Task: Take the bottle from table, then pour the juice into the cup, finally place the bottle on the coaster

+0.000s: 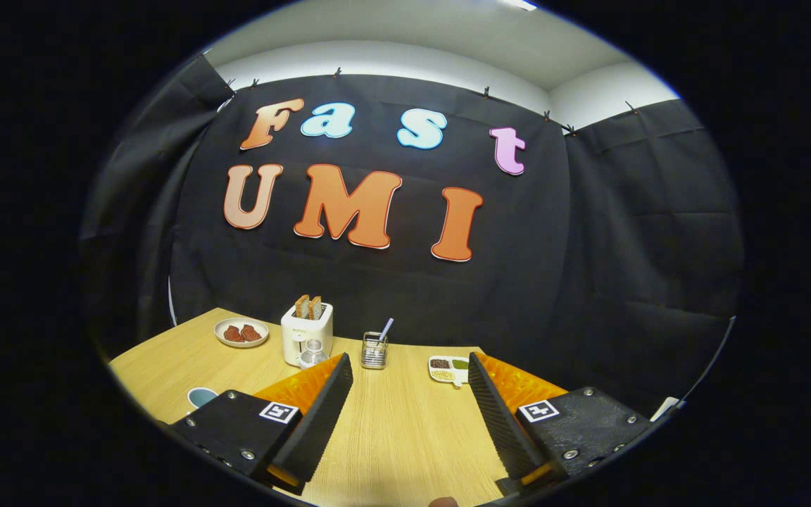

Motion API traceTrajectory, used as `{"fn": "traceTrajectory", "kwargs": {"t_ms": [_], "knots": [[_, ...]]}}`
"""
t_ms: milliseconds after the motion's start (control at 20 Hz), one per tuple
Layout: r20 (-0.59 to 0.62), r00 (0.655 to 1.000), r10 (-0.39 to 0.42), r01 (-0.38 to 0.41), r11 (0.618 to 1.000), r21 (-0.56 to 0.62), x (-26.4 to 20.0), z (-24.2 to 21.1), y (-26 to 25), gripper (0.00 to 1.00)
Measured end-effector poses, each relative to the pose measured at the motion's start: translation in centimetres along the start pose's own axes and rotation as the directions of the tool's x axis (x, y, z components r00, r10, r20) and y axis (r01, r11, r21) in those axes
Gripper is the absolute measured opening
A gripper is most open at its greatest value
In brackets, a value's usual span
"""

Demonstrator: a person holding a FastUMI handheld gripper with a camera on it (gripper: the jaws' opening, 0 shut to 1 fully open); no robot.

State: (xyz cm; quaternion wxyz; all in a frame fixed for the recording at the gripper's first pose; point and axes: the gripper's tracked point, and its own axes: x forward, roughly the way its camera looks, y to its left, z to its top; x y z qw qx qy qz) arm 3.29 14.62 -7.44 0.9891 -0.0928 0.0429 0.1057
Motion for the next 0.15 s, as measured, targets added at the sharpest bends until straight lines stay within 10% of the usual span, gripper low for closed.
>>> {"fn": "traceTrajectory", "kwargs": {"t_ms": [150], "knots": [[0.016, 0.999, -0.033, 0.033, 0.999, 0.010, -0.89, 0.33, -1.37, 0.98]]}}
